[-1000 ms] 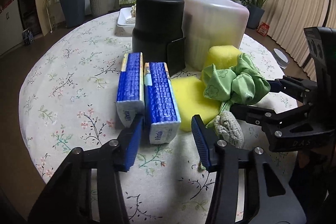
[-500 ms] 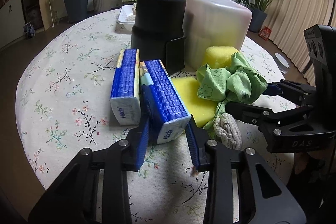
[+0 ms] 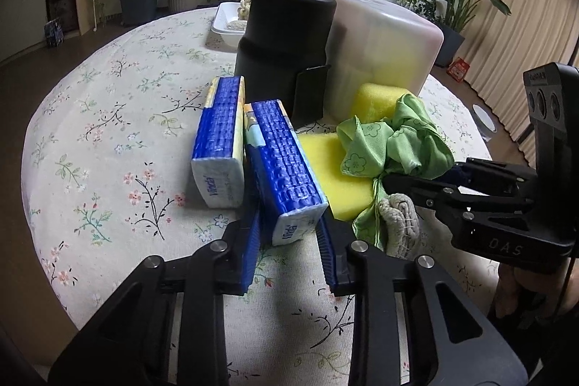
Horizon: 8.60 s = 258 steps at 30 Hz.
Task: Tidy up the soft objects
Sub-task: 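Grasp the blue tissue pack with the left tool while the right tool grasps the green cloth, then carry the tissue pack and green cloth into the white tray and open both tools, then withdraw both tools from the tray back toward the pile, then grasp the second blue tissue pack with the left tool while the right tool grasps a yellow sponge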
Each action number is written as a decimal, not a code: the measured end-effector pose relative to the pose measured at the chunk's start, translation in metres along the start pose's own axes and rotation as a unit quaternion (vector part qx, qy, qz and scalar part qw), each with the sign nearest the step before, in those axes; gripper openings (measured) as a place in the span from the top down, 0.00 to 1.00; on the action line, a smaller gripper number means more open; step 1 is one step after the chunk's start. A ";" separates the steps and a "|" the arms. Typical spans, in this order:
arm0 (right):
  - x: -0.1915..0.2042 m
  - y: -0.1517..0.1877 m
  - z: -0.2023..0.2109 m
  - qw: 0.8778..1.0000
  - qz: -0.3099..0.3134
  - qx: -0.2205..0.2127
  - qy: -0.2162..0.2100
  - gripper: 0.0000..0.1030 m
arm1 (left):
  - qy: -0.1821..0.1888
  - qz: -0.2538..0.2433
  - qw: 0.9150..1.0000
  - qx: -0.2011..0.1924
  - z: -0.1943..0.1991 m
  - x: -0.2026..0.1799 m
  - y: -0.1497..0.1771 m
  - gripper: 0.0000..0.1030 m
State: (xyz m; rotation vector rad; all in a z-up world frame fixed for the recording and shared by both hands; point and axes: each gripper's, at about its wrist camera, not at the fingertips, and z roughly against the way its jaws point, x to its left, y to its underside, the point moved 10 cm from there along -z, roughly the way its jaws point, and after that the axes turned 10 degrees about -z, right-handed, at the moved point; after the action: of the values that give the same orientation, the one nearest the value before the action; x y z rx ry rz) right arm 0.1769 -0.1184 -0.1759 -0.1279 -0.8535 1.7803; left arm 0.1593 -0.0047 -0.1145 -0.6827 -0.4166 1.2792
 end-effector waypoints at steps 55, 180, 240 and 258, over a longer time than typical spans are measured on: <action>-0.030 -0.069 0.149 0.995 0.002 -0.096 0.032 0.80 | 0.002 -0.063 0.995 -0.073 0.108 0.011 -0.082 0.80; -0.153 -0.248 0.014 0.995 0.023 -0.077 0.055 0.00 | -0.030 -0.088 0.995 -0.023 -0.054 0.125 -0.216 0.00; -0.017 -0.037 -0.021 0.999 0.032 -0.031 0.014 0.00 | -0.024 -0.032 0.999 0.021 -0.033 0.052 -0.029 0.01; -0.021 -0.032 -0.034 1.000 0.018 0.002 0.013 0.64 | -0.056 -0.048 0.996 0.049 -0.048 0.055 -0.029 0.79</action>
State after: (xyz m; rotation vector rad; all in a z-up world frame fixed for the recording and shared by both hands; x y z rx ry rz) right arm 0.2265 -0.1161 -0.1886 -0.1635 -0.8337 1.8099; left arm 0.2251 0.0331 -0.1350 -0.5050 -0.4698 1.2425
